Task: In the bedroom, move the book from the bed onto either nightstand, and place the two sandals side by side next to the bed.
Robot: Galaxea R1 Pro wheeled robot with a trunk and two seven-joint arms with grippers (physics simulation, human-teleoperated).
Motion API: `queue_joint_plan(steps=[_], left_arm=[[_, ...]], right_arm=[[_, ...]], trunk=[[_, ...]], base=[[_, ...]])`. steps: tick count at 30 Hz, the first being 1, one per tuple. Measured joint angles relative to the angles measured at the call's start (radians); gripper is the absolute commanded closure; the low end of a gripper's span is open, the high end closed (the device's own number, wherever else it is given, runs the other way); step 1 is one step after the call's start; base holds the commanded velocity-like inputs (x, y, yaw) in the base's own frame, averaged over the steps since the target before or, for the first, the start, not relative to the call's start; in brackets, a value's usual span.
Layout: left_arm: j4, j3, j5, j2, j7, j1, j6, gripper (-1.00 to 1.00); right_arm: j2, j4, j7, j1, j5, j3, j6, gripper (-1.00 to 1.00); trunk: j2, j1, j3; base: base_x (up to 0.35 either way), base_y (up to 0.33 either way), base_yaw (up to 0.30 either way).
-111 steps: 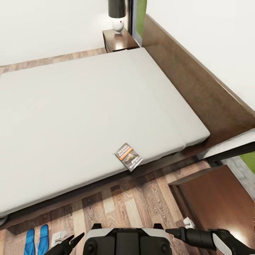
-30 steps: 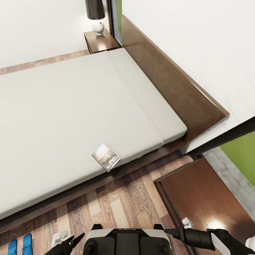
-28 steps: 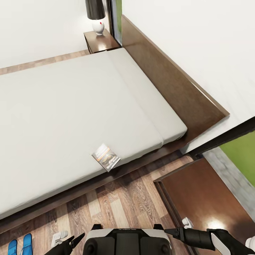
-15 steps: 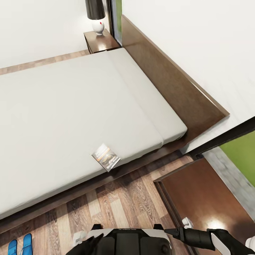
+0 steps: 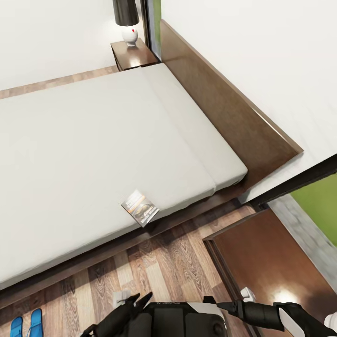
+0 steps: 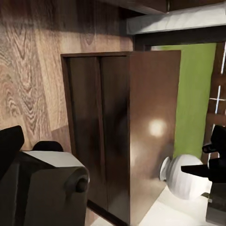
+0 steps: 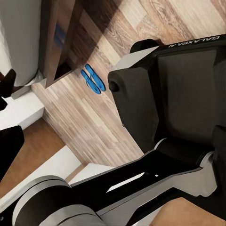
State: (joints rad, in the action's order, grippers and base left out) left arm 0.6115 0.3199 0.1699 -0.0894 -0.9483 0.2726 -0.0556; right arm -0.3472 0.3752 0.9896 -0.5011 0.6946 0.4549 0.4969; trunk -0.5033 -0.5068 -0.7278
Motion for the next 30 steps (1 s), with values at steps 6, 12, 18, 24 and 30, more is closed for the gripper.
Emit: queue_joint_plan(steps=[6,12,18,24,30], left_arm=[[0.023,0.006,0.003,0.01,-0.001,0.0,-0.003,-1.0],[0.137,0.01,0.021,0.015,-0.002,0.0,-0.072,-1.0],[0.273,0.011,0.088,0.042,-0.002,0.0,-0.109,-1.0],[0.339,0.012,0.146,0.043,0.026,0.0,-0.109,-1.0],[0.363,0.01,0.281,0.032,0.195,0.001,-0.107,-1.0]], right_arm=[[0.0,0.0,-0.001,0.0,0.0,0.0,0.0,-1.0],[0.0,0.0,-0.002,0.0,0.0,0.0,0.0,-1.0],[0.0,0.0,-0.002,0.0,0.0,0.0,0.0,-1.0],[0.0,0.0,-0.003,0.0,0.0,0.0,0.0,-1.0],[0.0,0.0,-0.004,0.0,0.0,0.0,0.0,-1.0]], trunk=[[0.0,0.0,0.0],[0.0,0.0,0.0],[0.0,0.0,0.0],[0.0,0.0,0.0],[0.0,0.0,0.0]], base=[[0.0,0.0,0.0],[0.0,0.0,0.0],[0.0,0.0,0.0],[0.0,0.0,0.0],[0.0,0.0,0.0]])
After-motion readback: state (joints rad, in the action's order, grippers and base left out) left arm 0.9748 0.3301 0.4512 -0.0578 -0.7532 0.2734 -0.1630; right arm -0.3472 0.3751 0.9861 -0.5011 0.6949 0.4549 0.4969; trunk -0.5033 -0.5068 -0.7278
